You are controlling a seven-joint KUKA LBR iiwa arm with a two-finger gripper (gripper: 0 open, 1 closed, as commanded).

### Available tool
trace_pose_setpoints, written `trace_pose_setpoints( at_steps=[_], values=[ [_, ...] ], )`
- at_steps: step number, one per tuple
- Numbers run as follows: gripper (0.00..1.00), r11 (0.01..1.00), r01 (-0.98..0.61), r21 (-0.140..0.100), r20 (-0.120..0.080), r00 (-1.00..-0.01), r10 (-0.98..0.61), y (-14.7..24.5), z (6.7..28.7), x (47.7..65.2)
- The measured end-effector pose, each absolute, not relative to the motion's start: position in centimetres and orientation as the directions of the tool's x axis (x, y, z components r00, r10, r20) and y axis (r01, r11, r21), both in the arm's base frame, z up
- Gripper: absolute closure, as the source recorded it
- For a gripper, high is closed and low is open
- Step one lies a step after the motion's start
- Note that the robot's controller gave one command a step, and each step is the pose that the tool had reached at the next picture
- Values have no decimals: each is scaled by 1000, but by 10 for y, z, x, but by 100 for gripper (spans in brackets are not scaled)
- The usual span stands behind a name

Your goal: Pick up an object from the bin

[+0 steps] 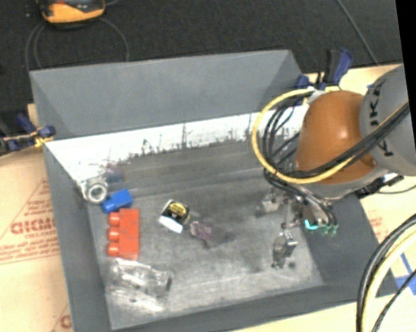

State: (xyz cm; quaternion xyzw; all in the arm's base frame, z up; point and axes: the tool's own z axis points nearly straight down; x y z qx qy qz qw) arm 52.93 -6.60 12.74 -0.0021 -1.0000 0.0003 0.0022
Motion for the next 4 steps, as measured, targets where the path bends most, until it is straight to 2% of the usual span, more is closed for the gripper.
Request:
trace_pose_setpoints(
  at_steps=[1, 2, 3, 4],
  values=[
    [0, 906, 424, 2, -6, -906, 424, 24, 74, 582],
    [0, 839, 545, 4, -5, -839, 545, 46, 101, 572],
    [0, 777, 630, 5, -6, -777, 630, 62, 120, 571],
    [0, 666, 746, 6, -4, -666, 746, 58, 74, 575]
  ],
)
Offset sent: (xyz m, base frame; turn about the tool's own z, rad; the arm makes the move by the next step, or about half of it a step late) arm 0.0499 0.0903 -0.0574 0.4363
